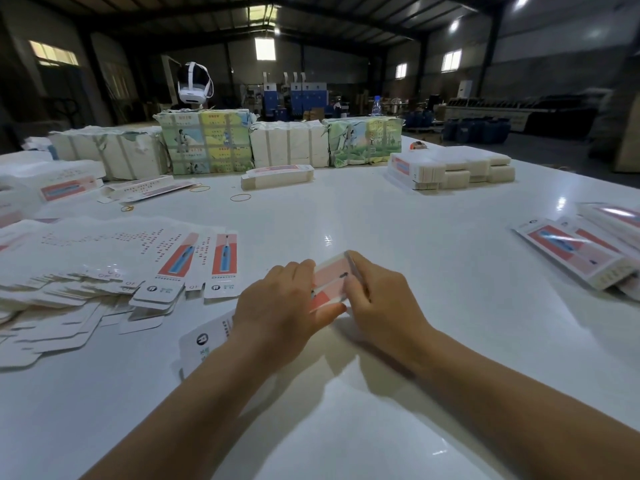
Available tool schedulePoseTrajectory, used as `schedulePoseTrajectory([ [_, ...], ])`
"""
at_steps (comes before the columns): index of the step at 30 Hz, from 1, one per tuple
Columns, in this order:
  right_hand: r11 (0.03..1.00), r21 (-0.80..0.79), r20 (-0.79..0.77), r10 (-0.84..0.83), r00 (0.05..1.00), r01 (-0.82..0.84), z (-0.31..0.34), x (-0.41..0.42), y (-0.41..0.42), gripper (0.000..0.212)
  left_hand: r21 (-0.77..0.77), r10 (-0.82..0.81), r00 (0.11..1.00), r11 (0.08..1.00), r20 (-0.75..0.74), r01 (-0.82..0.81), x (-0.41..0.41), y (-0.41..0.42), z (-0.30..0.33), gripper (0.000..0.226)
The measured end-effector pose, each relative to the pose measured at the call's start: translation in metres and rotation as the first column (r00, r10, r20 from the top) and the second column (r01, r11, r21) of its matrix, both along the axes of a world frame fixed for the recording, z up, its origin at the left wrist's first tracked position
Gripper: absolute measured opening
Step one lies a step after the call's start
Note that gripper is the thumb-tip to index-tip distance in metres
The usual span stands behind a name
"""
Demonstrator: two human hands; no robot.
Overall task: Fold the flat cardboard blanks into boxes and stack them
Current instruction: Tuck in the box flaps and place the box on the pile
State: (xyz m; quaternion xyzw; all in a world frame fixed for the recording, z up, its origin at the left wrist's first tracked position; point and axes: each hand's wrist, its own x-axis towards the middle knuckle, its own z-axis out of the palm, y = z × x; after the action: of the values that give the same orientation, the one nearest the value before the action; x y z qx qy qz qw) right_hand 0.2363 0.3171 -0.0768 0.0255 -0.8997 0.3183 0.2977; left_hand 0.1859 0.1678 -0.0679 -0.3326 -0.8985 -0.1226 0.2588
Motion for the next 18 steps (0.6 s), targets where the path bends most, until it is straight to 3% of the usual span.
schedulePoseTrajectory([
  [2, 0.995, 0.091, 0.006, -0.038, 0.999, 0.037, -0.002, 0.000, -0.001, 0.025, 0.012, -0.028, 0.999, 1.000, -0.036, 0.029, 0.003, 0.001, 0.000, 0.063],
  [3, 0.998, 0.049, 0.005, -0.037, 0.999, 0.037, -0.001, 0.000, -0.002, 0.030, 0.018, -0.042, 0.997, 0.999, -0.071, 0.043, 0.002, 0.000, -0.001, 0.058],
  [5, 0.951, -0.308, 0.010, 0.043, 0.999, -0.038, 0.005, 0.003, -0.004, 0.032, 0.050, -0.053, 0.991, 0.997, -0.126, 0.060, 0.001, -0.002, -0.001, 0.054],
  [6, 0.865, -0.496, 0.030, 0.104, 0.994, -0.076, 0.008, 0.003, -0.004, 0.035, 0.063, -0.059, 0.988, 0.996, -0.143, 0.069, 0.000, -0.003, -0.001, 0.055],
  [9, 0.642, -0.754, 0.028, 0.242, 0.970, -0.138, 0.014, 0.001, 0.002, 0.022, 0.081, -0.076, 0.982, 0.993, -0.174, 0.091, -0.002, -0.007, 0.000, 0.057],
  [14, 0.495, -0.835, -0.080, 0.323, 0.943, -0.241, 0.018, 0.003, 0.007, 0.024, 0.122, -0.113, 0.971, 0.982, -0.213, 0.141, -0.001, -0.009, 0.001, 0.056],
  [16, 0.530, -0.809, -0.092, 0.314, 0.945, -0.255, 0.018, 0.004, 0.005, 0.027, 0.117, -0.119, 0.968, 0.982, -0.221, 0.147, 0.000, -0.008, 0.000, 0.056],
  [18, 0.630, -0.737, -0.087, 0.269, 0.959, -0.244, 0.017, 0.004, 0.002, 0.035, 0.106, -0.123, 0.969, 0.983, -0.214, 0.148, 0.000, -0.007, -0.001, 0.057],
])
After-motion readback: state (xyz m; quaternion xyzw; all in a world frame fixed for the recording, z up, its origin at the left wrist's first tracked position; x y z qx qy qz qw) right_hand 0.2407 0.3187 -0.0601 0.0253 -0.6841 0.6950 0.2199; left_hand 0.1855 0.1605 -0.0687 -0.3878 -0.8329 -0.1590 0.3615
